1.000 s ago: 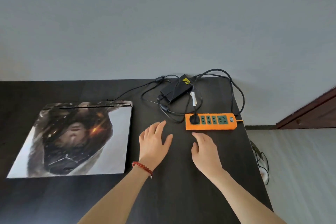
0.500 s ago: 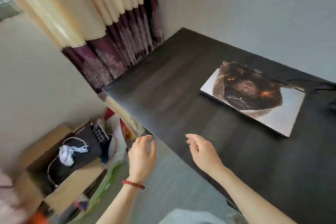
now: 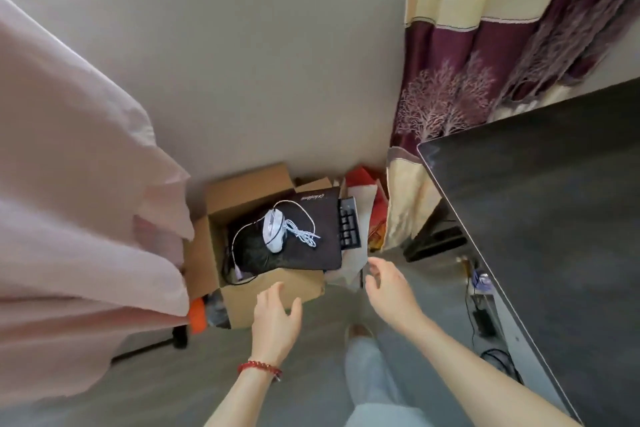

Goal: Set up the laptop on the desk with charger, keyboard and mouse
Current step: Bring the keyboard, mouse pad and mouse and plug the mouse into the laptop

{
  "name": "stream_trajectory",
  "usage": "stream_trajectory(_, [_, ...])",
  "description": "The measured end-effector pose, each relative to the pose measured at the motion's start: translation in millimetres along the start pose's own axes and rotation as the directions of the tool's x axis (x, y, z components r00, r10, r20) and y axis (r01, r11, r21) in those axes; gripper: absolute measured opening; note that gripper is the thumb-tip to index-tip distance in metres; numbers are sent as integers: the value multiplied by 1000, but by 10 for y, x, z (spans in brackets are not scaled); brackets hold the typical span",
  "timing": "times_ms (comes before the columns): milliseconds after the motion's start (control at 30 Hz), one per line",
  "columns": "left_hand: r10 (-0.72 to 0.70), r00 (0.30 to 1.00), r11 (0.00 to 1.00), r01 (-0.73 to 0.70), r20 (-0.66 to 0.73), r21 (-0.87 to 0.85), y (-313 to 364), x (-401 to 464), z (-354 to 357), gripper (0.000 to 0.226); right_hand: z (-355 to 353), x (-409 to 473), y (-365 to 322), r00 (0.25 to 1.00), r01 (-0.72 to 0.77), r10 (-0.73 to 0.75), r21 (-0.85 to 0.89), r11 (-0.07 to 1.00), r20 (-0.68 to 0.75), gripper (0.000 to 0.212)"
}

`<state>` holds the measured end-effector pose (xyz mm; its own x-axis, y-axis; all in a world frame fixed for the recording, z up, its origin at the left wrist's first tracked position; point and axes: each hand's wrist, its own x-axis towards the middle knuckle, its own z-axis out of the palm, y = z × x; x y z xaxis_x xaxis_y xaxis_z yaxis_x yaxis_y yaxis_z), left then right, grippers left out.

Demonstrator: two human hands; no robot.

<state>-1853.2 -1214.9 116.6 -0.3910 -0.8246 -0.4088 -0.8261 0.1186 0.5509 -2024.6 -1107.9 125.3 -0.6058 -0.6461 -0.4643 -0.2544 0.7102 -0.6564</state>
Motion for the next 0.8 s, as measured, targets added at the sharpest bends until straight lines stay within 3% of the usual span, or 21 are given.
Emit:
stream_trajectory(200, [-160, 987, 987, 161, -27, 28, -33, 1542, 268, 76, 314, 1581, -174, 999, -53, 52, -112, 992, -13, 55])
stream_trajectory(367, [-245, 969, 962, 242, 10, 128, -329, 2579, 695, 104, 682, 2453, 67, 961, -277, 274, -150, 949, -40, 103])
stream_trajectory(467, [-321, 947, 943, 318, 10, 98, -502, 2961, 814, 114, 828, 2657, 193, 946, -325, 322, -85, 942, -44, 118])
stream_trajectory(633, [-354, 935, 934, 352, 27, 59, -565, 3212, 873, 108, 965, 2674, 161, 925, -356, 352, -2, 934, -145, 111])
stream_trajectory(800, [-329, 944, 936, 326, -5, -136, -451, 3178, 733, 75, 941, 2556, -47, 897, -401, 394, 4, 916, -198, 90])
